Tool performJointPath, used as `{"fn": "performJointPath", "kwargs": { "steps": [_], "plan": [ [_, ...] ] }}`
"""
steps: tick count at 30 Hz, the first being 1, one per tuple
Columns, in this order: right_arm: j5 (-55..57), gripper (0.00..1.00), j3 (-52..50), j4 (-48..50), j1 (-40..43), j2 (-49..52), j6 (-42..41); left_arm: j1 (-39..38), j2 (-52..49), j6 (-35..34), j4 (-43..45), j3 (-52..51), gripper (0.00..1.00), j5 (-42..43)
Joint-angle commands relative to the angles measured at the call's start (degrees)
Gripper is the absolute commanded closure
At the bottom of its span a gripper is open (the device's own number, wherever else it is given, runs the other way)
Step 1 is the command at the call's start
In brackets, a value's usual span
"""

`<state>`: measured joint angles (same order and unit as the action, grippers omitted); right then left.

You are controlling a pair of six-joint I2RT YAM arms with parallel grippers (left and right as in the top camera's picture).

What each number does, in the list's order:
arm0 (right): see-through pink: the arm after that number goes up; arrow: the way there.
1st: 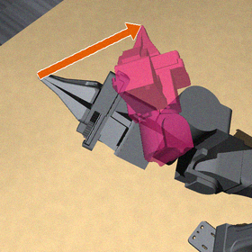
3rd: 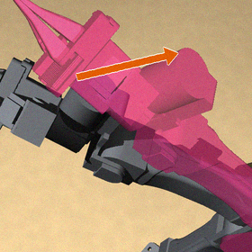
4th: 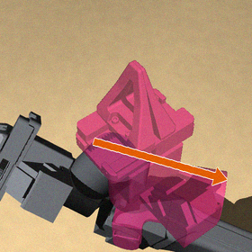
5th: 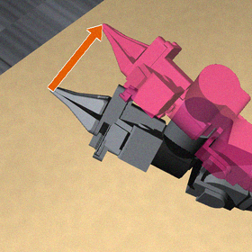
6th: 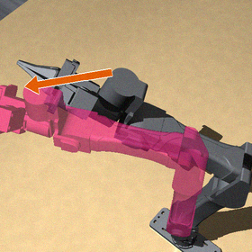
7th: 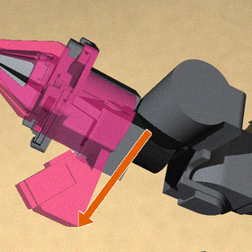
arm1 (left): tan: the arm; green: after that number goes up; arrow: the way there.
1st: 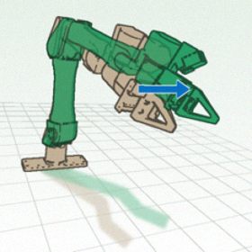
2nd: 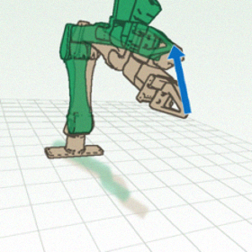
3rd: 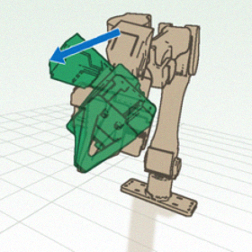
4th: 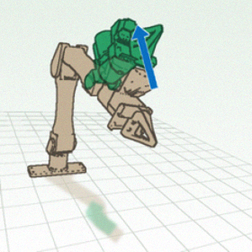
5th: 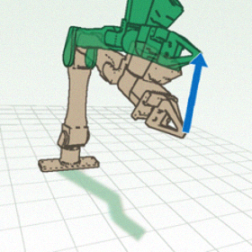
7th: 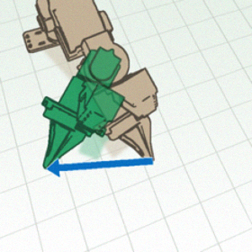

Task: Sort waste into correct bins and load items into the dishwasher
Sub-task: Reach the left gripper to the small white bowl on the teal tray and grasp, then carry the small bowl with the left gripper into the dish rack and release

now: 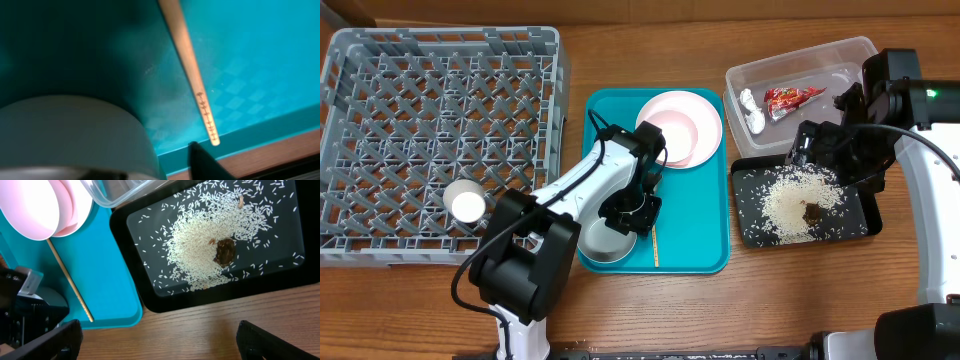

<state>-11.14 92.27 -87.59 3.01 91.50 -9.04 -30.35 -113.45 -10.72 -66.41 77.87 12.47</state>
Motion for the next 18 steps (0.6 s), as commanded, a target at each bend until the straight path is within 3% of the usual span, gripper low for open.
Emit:
{"fn": "performJointPath", "kwargs": {
  "steps": [1, 5, 18],
  "plan": [
    [-0.04, 0.00, 1.46, 0.24, 0.28, -0.85, -0.11, 0.02, -0.04, -0.04, -0.20, -0.04, 0.80, 0.42],
    [-0.02, 0.00, 1.44, 0.24, 0.28, -0.85, -0.09, 0.20, 0.39, -2.19, -1.68, 1.44, 0.95, -1.18],
    [-0.02, 0.00, 1.46, 0.22, 0.28, -0.85, -0.09, 5.16, 12.20, -3.28, -9.49, 15.47, 0.96, -12.48]
  ]
}}
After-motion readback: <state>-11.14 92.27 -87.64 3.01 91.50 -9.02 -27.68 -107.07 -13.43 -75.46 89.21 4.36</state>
